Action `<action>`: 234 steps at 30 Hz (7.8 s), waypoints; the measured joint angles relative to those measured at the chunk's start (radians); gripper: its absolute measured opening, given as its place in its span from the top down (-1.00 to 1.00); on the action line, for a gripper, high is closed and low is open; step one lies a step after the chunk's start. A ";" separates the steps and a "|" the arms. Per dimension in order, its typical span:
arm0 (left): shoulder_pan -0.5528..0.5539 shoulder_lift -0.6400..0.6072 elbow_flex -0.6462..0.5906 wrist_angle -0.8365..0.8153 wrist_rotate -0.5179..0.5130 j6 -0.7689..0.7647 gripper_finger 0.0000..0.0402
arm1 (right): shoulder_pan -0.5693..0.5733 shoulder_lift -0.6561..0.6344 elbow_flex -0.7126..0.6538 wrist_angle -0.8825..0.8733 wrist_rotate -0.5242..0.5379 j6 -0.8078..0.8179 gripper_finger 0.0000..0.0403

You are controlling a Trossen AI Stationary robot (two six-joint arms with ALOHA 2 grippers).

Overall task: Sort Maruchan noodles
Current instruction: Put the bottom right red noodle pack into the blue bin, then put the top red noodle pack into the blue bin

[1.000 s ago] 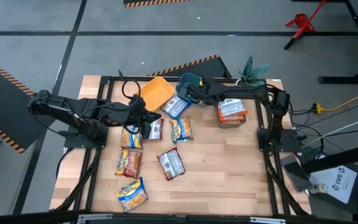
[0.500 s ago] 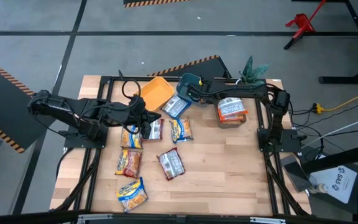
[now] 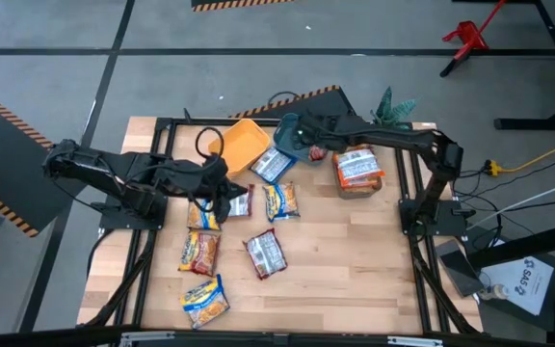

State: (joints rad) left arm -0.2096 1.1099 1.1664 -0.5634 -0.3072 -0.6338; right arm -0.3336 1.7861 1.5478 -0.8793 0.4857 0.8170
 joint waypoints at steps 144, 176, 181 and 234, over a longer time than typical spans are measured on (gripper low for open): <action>-0.182 -0.122 -0.589 0.936 -0.017 -0.535 0.24 | 0.098 0.141 0.098 0.072 0.246 0.367 0.59; -0.182 -0.122 -0.589 0.931 -0.026 -0.539 0.24 | 0.018 0.278 0.086 -0.109 0.157 0.540 0.59; -0.182 -0.122 -0.589 0.928 -0.024 -0.536 0.24 | 0.005 0.278 0.077 -0.114 0.143 0.492 0.19; 0.239 -0.022 -0.900 0.494 0.079 -0.438 0.65 | 0.446 0.168 0.126 0.073 -0.091 0.328 -0.41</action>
State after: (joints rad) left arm 0.0293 1.0880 0.2661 -0.0699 -0.2279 -1.0719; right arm 0.1120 1.9536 1.6741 -0.8063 0.3948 1.1454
